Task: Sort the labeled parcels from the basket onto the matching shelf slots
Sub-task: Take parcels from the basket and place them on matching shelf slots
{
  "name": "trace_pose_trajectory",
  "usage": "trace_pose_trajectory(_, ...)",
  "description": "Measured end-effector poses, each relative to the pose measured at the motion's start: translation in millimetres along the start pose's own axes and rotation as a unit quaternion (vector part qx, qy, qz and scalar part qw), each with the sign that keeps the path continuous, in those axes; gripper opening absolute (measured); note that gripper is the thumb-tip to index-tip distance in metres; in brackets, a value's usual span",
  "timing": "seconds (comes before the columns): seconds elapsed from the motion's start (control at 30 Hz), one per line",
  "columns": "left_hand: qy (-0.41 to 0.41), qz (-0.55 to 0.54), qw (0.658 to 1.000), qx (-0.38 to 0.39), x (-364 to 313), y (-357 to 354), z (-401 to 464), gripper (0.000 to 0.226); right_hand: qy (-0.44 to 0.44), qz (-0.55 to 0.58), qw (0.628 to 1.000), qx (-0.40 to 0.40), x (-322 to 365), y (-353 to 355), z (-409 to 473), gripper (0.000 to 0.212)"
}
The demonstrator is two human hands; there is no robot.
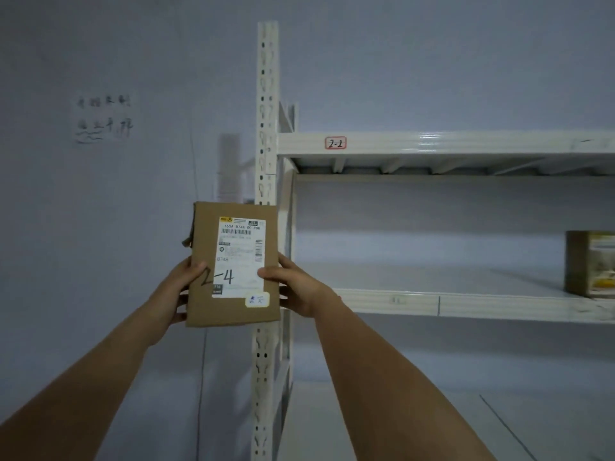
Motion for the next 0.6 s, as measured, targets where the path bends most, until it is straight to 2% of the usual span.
trace_pose_trajectory(0.2, 0.005, -0.024, 0.996, 0.086, -14, -66, -8, 0.078, 0.01, -0.023, 0.998, -0.063, 24, 47, -55, 0.045)
trace_pose_trajectory(0.37, -0.017, -0.06, 0.991, 0.118, -35, -122, -4, 0.07, 0.038, -0.037, 0.993, -0.104, 51, 91, -90, 0.056)
trace_pose_trajectory(0.5, -0.043, -0.073, 0.986, 0.146, -57, -185, -4, 0.084, 0.062, -0.05, 0.986, -0.148, 74, 141, -131, 0.057)
trace_pose_trajectory(0.6, -0.051, -0.094, 0.978, 0.177, -70, -251, -8, 0.073, 0.075, -0.069, 0.976, -0.193, 91, 191, -179, 0.054)
Point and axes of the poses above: each hand's wrist, its own z-axis towards the middle knuckle, its own y-axis out of the back of the hand, x = y × z, the point moved 5 cm from there along z, towards the middle knuckle, and after that the axes turned 2 degrees about y, right-handed, at the moved point
